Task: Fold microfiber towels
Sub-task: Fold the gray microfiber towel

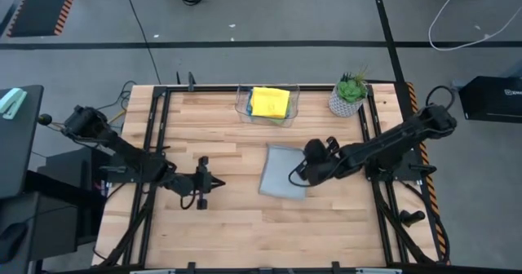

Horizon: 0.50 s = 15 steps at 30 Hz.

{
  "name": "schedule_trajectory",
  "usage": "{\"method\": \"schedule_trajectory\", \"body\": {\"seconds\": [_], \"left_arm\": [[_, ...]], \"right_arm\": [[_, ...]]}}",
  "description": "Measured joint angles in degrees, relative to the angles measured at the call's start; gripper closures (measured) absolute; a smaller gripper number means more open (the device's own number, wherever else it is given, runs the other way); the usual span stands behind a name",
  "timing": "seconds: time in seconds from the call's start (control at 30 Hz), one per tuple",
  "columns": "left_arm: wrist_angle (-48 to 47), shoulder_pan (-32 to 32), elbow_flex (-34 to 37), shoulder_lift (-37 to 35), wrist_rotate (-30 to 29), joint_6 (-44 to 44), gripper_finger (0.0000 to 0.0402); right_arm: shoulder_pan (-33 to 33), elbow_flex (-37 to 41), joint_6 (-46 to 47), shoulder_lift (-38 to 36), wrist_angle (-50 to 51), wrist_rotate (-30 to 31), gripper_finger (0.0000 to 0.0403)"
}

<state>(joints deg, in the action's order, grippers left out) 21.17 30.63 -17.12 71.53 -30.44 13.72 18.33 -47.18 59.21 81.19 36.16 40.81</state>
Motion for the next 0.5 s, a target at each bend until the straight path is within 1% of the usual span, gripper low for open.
{"method": "schedule_trajectory", "body": {"seconds": [0.13,0.33,0.4,0.5], "left_arm": [[0.02,-1.07,0.00,0.00,0.02,0.00,0.0376],[0.04,-3.03,0.00,0.02,0.04,-1.31,0.0394],[0.04,-3.96,0.00,0.02,0.04,-1.34,0.0394],[0.04,-5.32,0.00,0.02,0.06,-1.51,0.0379]], "right_arm": [[-2.44,3.05,-1.78,-1.29,-3.90,-0.55,0.0387],[-4.97,4.59,-2.38,-1.03,-5.69,-3.46,0.0384],[-5.61,4.54,-2.47,-1.03,-5.91,-3.98,0.0371],[-6.17,3.19,-4.24,-1.15,-5.41,-4.65,0.0328]]}}
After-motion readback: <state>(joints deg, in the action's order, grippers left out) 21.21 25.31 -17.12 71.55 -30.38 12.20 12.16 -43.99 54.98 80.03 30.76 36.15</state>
